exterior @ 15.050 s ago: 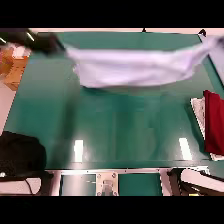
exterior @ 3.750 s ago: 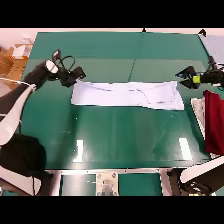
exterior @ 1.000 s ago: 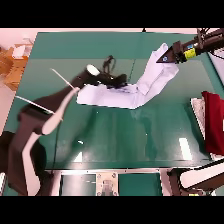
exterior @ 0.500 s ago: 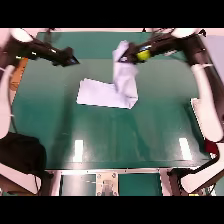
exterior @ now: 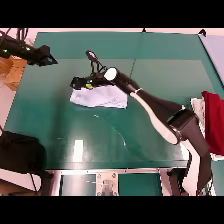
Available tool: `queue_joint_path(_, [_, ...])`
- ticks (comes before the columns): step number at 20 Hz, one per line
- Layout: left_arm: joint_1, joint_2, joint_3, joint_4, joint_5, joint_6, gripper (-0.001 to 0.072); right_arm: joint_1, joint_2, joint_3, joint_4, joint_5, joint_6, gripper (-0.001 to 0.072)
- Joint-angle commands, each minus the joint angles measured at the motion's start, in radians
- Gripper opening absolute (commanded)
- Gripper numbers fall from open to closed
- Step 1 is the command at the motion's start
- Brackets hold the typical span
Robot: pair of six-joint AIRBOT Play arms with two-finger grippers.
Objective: Fold the shirts.
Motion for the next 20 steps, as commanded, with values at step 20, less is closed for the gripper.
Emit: queue_joint_path(20, [0.008,0.001,0.000,0.053,-0.029,-0.012,0.0023,-0.348,0.106,-0.454,0.186,0.145,0.132,0.0507])
